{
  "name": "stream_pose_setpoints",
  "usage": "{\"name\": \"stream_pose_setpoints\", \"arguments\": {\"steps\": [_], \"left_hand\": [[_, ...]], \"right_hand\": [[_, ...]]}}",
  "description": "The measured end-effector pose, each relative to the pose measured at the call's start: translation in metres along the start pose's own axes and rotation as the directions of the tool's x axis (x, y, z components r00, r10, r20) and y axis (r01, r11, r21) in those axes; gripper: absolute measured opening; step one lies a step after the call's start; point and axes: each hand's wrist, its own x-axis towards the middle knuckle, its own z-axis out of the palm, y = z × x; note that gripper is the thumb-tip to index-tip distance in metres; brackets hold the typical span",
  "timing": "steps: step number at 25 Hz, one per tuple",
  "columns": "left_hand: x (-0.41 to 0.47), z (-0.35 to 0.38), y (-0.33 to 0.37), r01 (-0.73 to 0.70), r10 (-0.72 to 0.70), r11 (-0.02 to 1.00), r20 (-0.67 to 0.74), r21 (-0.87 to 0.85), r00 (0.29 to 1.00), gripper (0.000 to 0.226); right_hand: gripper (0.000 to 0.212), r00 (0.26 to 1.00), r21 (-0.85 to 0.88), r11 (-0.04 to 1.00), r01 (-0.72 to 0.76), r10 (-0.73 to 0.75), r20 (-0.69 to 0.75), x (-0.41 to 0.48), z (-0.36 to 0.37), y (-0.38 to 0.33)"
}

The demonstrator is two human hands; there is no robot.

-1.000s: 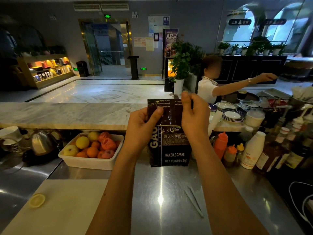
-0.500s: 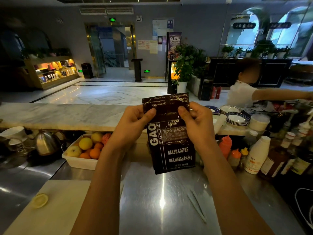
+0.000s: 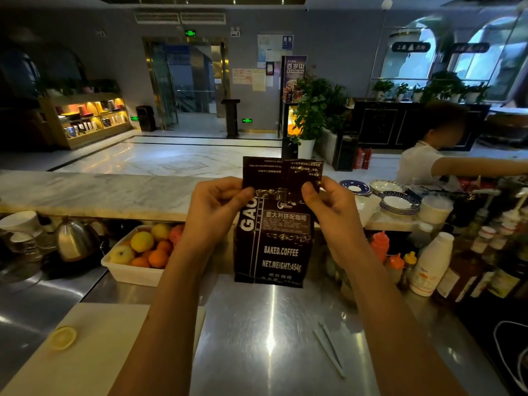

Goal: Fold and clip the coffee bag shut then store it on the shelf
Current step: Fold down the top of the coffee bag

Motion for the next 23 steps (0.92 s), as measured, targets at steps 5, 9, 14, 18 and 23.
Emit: {"name": "stream_pose_setpoints", "arguments": {"steps": [5, 9, 14, 18, 23], "left_hand": [[-0.005, -0.002, -0.005, 0.061, -0.061, 0.998, -0.021, 0.018, 0.998, 0.013], [-0.004, 0.011, -0.002, 0.166, -0.165, 0.986, 0.038, -0.030, 0.986, 0.015], [-0.002, 0.023, -0.005, 0.060, -0.056, 0.996, -0.065, 0.061, 0.996, 0.012], [-0.007, 0.034, -0.003, 0.055, -0.053, 0.997, -0.035, 0.057, 0.998, 0.018], [-0.020, 0.035, -0.004, 0.070, -0.071, 0.997, -0.031, -0.029, 0.997, 0.019]], "right_hand": [[0.022, 1.000, -0.124, 0.992, 0.000, 0.000, 0.002, -0.003, -0.002, 0.009], [0.024, 0.993, -0.193, 0.977, 0.087, -0.099, -0.057, -0.001, 0.001, 0.005], [0.018, 0.998, -0.083, 0.994, 0.066, -0.066, 0.006, -0.006, 0.004, 0.001], [0.013, 0.983, -0.214, 0.970, 0.119, -0.145, -0.114, -0.004, 0.008, -0.001], [0.014, 0.946, -0.171, 0.978, 0.122, -0.167, -0.279, -0.008, 0.002, 0.006]]}}
